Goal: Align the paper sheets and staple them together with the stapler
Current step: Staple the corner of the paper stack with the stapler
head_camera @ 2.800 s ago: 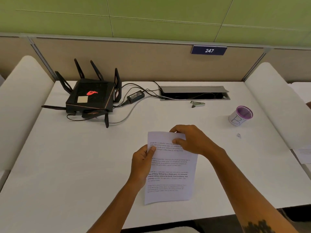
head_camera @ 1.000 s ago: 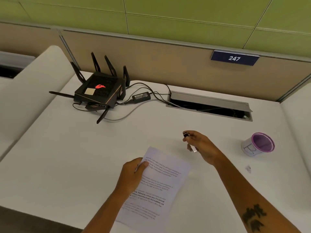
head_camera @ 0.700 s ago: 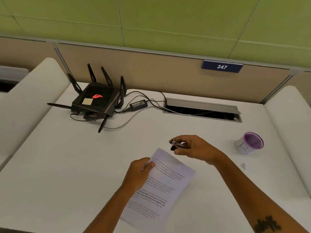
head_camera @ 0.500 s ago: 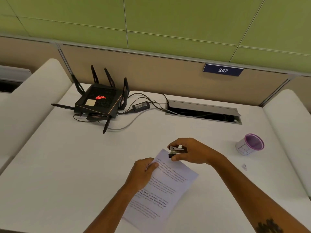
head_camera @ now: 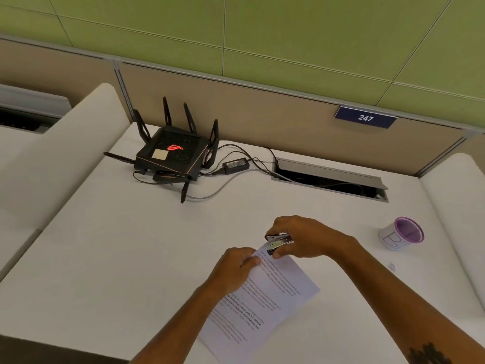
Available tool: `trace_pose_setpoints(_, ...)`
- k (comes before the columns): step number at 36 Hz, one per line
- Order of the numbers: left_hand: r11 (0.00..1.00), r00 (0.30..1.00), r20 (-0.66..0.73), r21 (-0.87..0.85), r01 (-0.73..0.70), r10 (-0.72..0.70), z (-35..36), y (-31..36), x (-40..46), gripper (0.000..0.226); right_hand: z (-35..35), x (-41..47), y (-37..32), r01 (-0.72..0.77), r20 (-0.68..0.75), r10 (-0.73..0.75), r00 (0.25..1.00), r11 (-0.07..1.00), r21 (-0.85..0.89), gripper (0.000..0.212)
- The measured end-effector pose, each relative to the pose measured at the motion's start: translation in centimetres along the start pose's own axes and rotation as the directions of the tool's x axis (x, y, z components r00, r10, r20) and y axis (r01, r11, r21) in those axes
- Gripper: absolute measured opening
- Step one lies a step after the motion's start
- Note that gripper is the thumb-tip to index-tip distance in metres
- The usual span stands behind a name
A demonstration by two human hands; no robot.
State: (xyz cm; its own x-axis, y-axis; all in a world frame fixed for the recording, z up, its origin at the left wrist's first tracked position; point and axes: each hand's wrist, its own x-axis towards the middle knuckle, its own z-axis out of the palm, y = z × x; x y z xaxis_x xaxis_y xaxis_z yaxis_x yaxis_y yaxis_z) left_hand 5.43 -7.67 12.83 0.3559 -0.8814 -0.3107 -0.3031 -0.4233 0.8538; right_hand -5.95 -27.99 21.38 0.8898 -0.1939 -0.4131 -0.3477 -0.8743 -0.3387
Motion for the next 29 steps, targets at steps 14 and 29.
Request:
trace_pose_setpoints(14,0.999,0.999,0.01,0.013,-0.049,0.049,-0.4,-0.5,0.0,0.017,-0.9,-0.3,-2.4,0.015,-0.006,-0.017,1.0,0.986,-0.166,0.046)
trace_pose_setpoints(29,0.998,1.0,-0.003,0.054,-0.02,0.02,-0.2,-1.1,0.0,0.03,-1.4,-1.2,-4.4,0.021,0.012,-0.019,1.0,0.976,-0.217,0.034)
